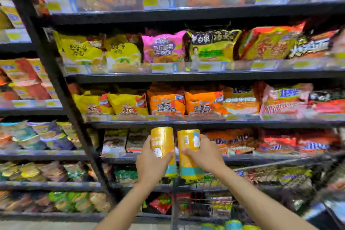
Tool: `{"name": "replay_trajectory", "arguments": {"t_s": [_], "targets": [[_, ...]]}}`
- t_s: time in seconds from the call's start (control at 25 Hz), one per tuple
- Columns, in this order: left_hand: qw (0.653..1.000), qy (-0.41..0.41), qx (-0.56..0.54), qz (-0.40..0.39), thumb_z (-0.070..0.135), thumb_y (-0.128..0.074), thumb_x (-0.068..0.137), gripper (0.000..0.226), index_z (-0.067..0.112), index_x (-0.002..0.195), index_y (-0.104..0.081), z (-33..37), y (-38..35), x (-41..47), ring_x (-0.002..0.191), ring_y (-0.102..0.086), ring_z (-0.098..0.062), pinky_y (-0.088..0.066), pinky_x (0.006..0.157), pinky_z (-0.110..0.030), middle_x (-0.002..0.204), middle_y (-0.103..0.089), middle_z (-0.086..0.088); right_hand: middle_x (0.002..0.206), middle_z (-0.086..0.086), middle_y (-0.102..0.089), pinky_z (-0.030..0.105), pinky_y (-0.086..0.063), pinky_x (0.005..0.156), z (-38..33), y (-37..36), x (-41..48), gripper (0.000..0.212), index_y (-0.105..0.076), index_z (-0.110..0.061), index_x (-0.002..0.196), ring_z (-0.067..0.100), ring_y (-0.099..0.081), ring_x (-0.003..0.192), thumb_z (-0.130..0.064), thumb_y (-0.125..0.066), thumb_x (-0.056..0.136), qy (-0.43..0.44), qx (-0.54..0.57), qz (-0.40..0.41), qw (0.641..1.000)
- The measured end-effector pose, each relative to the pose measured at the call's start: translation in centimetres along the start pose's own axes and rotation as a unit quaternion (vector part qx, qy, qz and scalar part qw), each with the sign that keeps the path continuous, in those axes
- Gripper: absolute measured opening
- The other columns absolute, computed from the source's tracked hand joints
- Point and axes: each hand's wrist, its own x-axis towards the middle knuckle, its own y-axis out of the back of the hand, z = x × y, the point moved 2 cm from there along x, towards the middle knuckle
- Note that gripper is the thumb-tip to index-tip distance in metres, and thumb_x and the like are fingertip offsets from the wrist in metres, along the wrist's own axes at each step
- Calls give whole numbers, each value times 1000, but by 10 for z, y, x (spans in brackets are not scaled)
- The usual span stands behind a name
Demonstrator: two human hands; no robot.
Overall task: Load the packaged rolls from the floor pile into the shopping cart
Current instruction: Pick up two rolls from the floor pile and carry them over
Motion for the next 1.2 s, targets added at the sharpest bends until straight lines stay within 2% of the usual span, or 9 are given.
{"name": "replay_trajectory", "arguments": {"t_s": [0.28,0.44,0.56,0.68,0.84,0.96,1.0,1.08,1.2], "targets": [[993,67,42,-90,41,-77,75,83,20,144,-34,-32,-91,-4,112,-58,-23,-41,80,-26,126,-60,-1,122,9,-60,35,-46,86,94,-14,11,69,-50,-13,124,29,-56,114,-61,-64,77,-116,-25,-61,991],[978,123,58,-159,41,-77,75,84,23,144,-33,-78,-136,-1,113,-58,-21,-45,88,-28,126,-60,1,107,6,-65,34,-48,79,137,-35,19,57,-56,-13,105,27,-60,102,-62,-63,76,-173,-66,-80,979],[960,172,74,-207,38,-75,78,76,22,141,-36,-114,-176,-4,111,-57,-22,-41,80,-24,119,-60,1,84,1,-58,33,-41,64,169,-44,26,47,-47,-12,90,23,-57,85,-57,-62,82,-211,-90,-119,966],[946,228,75,-220,29,-76,78,51,28,118,-44,-152,-206,-16,89,-56,-17,-37,69,-23,97,-58,7,90,3,-68,30,-49,67,201,-51,30,54,-52,-10,104,23,-65,86,-57,-65,79,-239,-91,-139,957],[920,307,56,-238,28,-83,69,75,15,133,-45,-220,-252,-26,89,-63,-20,-43,70,-20,92,-69,-4,65,-6,-58,36,-54,64,246,-60,35,46,-46,-22,93,19,-63,63,-57,-68,71,-252,-31,-165,953],[896,360,-42,-258,-6,-79,68,65,-5,123,-45,-274,-277,-33,78,-65,2,-44,60,-4,79,-73,4,59,-1,-57,42,-54,68,271,-59,33,45,-40,-21,70,27,-64,67,-53,-72,73,-224,-41,-175,958],[893,363,-31,-263,-9,-82,62,72,-6,123,-44,-290,-280,-35,86,-68,-4,-48,56,-8,90,-74,-3,61,0,-57,39,-53,68,276,-59,31,45,-41,-20,68,27,-63,68,-51,-72,75,-223,-51,-174,958],[889,359,-44,-280,1,-89,51,96,-9,132,-39,-315,-286,-42,99,-67,-24,-54,54,-21,127,-56,-26,63,1,-53,34,-44,65,286,-58,29,45,-41,-18,67,24,-56,68,-49,-71,77,-228,-66,-185,954],[869,384,-61,-304,22,-98,33,104,-8,119,-48,-334,-292,-54,67,-69,-12,-54,51,-26,98,-65,-18,66,9,-58,36,-40,63,293,-63,21,45,-45,-12,74,26,-57,69,-50,-69,79,-228,-83,-203,949]]}}
